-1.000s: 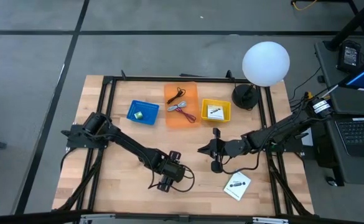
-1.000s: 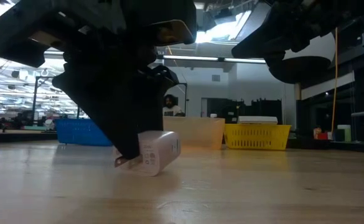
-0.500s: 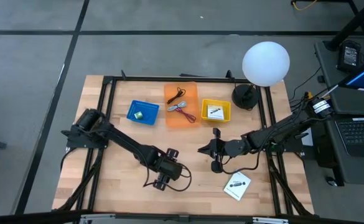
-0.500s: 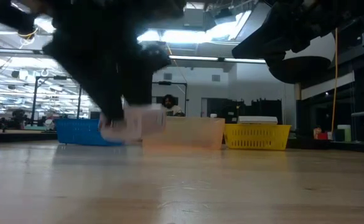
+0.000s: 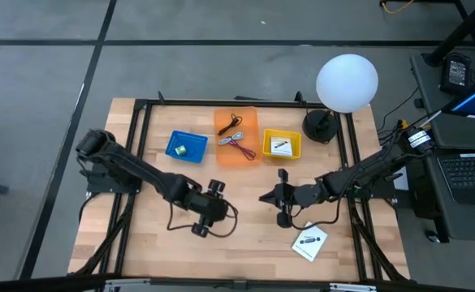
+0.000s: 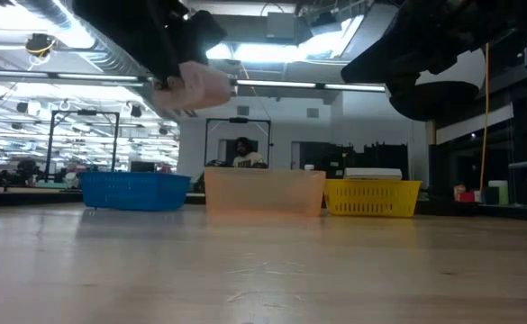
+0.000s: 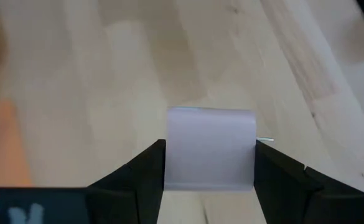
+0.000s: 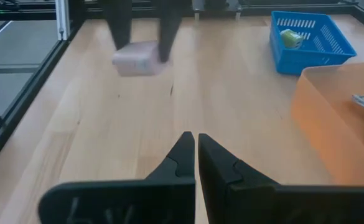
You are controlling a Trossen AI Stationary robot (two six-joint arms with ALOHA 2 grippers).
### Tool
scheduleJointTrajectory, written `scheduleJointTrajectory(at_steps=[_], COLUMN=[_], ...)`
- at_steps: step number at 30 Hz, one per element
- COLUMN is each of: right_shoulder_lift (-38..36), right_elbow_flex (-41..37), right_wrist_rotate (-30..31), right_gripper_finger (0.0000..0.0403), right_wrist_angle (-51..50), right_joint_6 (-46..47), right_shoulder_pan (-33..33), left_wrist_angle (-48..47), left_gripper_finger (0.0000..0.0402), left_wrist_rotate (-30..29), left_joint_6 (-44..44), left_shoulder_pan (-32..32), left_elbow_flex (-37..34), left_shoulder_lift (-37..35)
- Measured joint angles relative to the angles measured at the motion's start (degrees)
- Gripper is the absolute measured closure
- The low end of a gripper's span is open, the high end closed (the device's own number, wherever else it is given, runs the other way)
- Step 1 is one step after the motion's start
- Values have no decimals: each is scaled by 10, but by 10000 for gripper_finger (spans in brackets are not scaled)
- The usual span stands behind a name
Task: Pick and place items into bin
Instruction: Put the pink charger adapter into the blue bin
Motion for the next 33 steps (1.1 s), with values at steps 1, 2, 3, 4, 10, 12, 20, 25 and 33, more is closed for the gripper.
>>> scheduleJointTrajectory(at_steps=[1,2,3,4,10,12,20,25,33], right_shoulder_lift=[0,0,0,0,0,0,0,0,0], right_elbow_flex=[0,0,0,0,0,0,0,0,0], right_wrist_rotate=[0,0,0,0,0,0,0,0,0], right_gripper_finger=[399,399,399,399,399,399,399,399,399], right_wrist_angle=[0,0,0,0,1,1,1,0,1], right_joint_6=[0,0,0,1,0,0,-1,-1,-1], right_shoulder_pan=[1,1,1,1,0,1,0,0,0], left_wrist_angle=[13,30,42,57,146,175,403,515,573], left_gripper_finger=[205,205,206,206,206,206,206,206,206], left_wrist_rotate=[-1,-1,0,2,13,13,14,15,13], left_joint_6=[0,0,0,1,4,4,4,-1,-16], left_shoulder_pan=[3,6,10,14,34,40,64,73,105], left_elbow_flex=[-11,-24,-37,-51,-140,-175,-327,-395,-444], left_shoulder_lift=[-10,-20,-31,-42,-103,-124,-190,-202,-204])
